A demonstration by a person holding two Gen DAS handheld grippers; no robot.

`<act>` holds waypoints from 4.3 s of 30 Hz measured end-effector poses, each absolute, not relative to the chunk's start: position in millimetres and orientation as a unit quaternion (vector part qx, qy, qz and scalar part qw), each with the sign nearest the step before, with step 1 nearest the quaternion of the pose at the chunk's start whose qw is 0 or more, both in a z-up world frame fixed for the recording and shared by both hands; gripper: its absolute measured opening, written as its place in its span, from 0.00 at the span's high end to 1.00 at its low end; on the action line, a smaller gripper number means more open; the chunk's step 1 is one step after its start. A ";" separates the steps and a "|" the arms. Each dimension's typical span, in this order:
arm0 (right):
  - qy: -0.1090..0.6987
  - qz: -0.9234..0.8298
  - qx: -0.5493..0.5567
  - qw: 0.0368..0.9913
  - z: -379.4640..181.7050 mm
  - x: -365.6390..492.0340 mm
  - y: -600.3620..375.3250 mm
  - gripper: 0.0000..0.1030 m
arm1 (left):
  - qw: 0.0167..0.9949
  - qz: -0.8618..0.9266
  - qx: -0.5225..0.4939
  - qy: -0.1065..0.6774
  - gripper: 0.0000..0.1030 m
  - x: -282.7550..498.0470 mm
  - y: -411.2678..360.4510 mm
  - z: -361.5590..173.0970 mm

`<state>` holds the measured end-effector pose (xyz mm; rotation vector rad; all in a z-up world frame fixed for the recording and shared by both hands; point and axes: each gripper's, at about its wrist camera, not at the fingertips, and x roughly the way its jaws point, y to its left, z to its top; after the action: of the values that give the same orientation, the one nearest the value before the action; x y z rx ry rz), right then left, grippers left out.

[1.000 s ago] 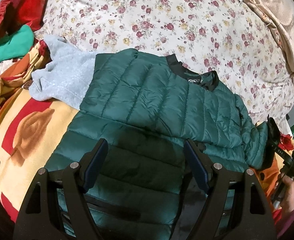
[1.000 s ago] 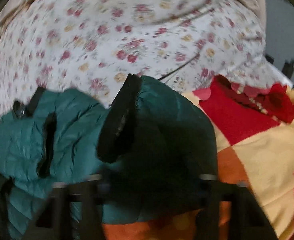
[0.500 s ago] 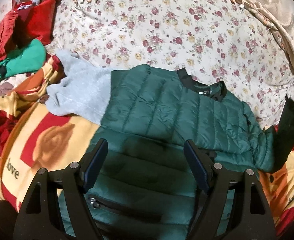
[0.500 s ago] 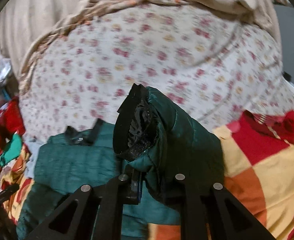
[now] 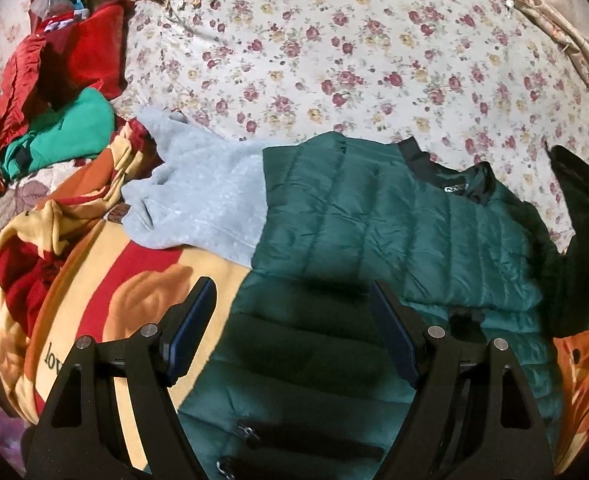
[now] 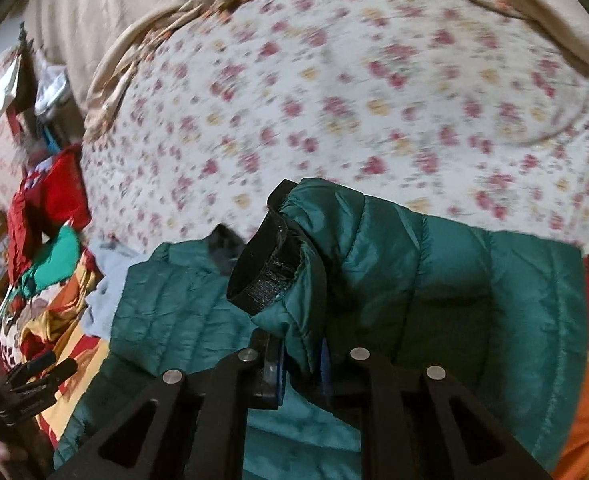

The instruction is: Fold large clothes

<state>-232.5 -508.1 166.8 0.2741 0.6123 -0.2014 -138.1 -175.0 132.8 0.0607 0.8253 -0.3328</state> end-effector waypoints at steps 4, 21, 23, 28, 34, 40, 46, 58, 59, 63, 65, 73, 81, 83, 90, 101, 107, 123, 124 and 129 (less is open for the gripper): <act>0.312 -0.071 0.133 0.938 158.8 -202.4 -482.8 0.88 | 0.902 -0.158 0.019 0.401 0.24 -131.6 -166.9 132.4; 0.360 0.018 0.132 0.923 121.4 -116.3 -393.3 0.88 | 0.902 -0.138 -0.002 0.408 0.24 -115.7 -128.3 125.5; 0.363 0.027 0.135 0.921 118.1 -109.1 -386.8 0.88 | 0.902 -0.138 -0.003 0.409 0.24 -114.3 -126.1 124.3; 0.379 0.041 0.136 0.914 103.5 -92.1 -371.1 0.88 | 0.900 -0.135 -0.011 0.414 0.24 -110.1 -119.6 120.4; 0.397 0.056 0.139 0.906 80.3 -76.0 -356.6 0.88 | 0.898 -0.134 -0.011 0.419 0.24 -107.7 -120.3 115.5; 0.408 0.056 0.151 0.899 65.3 -71.1 -359.1 0.88 | 0.897 -0.138 -0.001 0.421 0.24 -110.8 -128.3 113.2; 0.411 0.057 0.156 0.897 63.7 -70.3 -356.6 0.64 | 0.897 -0.140 0.006 0.420 0.24 -115.5 -133.4 112.8; 0.390 0.093 0.179 0.898 90.6 -103.7 -356.7 0.42 | 0.898 -0.144 0.008 0.417 0.24 -122.9 -139.3 116.5; 0.386 0.094 0.184 0.899 93.7 -109.4 -361.6 0.42 | 0.897 -0.146 0.008 0.417 0.24 -124.2 -141.3 116.9; 0.368 0.079 0.186 0.908 108.7 -137.4 -386.7 0.41 | 0.897 -0.153 0.016 0.415 0.24 -129.0 -150.8 119.1; 0.361 0.062 0.182 0.913 113.5 -153.1 -403.7 0.41 | 0.897 -0.156 0.022 0.412 0.24 -131.6 -156.5 120.4; 0.343 -0.068 0.194 0.916 109.2 -221.3 -499.2 0.26 | 0.897 -0.169 0.039 0.406 0.24 -132.2 -183.1 122.3; 0.357 -0.189 0.253 0.879 73.0 -255.4 -583.0 0.26 | 0.900 -0.187 0.068 0.387 0.24 -118.6 -225.5 124.8; 0.367 -0.194 0.256 0.873 63.1 -251.0 -590.1 0.26 | 0.899 -0.184 0.080 0.390 0.24 -112.3 -234.9 120.9; 0.372 -0.206 0.213 0.880 56.0 -219.4 -585.6 0.26 | 0.892 -0.172 0.102 0.405 0.24 -89.3 -257.7 100.7; 0.378 -0.231 0.194 0.875 53.0 -196.2 -595.7 0.21 | 0.876 -0.160 0.109 0.441 0.23 -64.9 -271.6 69.8; 0.328 -0.220 0.185 0.900 92.8 -240.1 -574.3 0.21 | 0.879 -0.159 0.111 0.436 0.23 -67.3 -272.4 68.9; 0.377 -0.111 0.074 0.916 53.8 -149.4 -485.5 0.30 | 0.880 -0.162 0.112 0.433 0.19 -64.4 -273.5 66.0; 0.379 -0.113 0.079 0.915 51.3 -145.7 -487.9 0.30 | 0.880 -0.162 0.111 0.433 0.18 -63.9 -273.2 65.7; 0.386 -0.117 0.090 0.911 51.9 -139.1 -494.2 0.30 | 0.879 -0.160 0.116 0.433 0.17 -63.4 -273.9 65.2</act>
<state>-139.1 -494.2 51.9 0.1859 0.7953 -0.2410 -63.4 -273.9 65.2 0.2413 0.9036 -0.3330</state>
